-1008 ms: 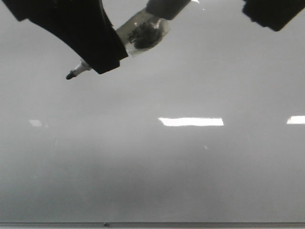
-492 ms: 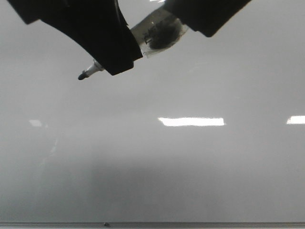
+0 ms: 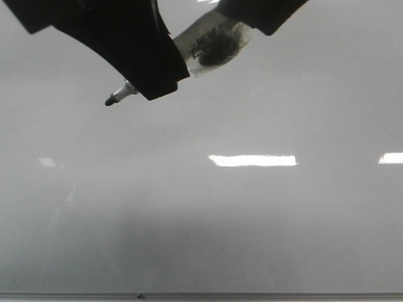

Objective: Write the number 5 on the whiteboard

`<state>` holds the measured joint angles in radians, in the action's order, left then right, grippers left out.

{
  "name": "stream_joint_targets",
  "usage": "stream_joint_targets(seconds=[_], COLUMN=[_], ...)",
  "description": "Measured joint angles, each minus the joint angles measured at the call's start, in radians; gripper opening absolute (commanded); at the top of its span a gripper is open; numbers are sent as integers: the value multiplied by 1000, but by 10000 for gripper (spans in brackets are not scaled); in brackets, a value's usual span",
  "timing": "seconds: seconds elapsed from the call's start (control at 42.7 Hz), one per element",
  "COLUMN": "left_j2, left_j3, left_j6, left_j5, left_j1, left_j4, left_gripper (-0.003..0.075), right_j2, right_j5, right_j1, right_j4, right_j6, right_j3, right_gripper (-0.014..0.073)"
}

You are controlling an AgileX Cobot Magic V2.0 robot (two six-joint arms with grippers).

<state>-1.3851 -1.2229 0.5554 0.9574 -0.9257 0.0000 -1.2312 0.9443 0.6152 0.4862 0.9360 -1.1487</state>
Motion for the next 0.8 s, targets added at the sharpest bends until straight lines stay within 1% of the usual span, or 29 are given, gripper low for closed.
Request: stream_joint_targets(seconds=[0.047,0.07,0.164,0.234,0.398,0.516,0.633,0.727,0.797], left_j2=[0,0,0,5,83,173,278,368,426], left_j3=[0,0,0,0,4,43,106,157,191], left_j6=[0,0,-13,-51,-176,-228,-240,-242,-242], left_j5=[0,0,-4,-6,19,24,-8,-45,-67], left_j1=[0,-1,-2,-2,3,57,167,281,355], left_j4=[0,0,0,21,76,74,28,-52,-109], left_gripper=[171,227,378,428,430,430,430,430,430], right_j2=[0,0,0,0,2,32,88,142,181], right_j5=[0,0,7,11,13,15,20,24,26], right_j1=[0,0,0,0,-11,-38,-67,-95,-119], right_j4=[0,0,0,2,0,-47,-119,-169,-179], right_j6=[0,0,0,0,-23,-93,-197,-311,-401], right_j3=[0,0,0,0,0,0,0,0,0], right_gripper=[-68,-74,-71,-71,-70,-70,-70,-70,-70])
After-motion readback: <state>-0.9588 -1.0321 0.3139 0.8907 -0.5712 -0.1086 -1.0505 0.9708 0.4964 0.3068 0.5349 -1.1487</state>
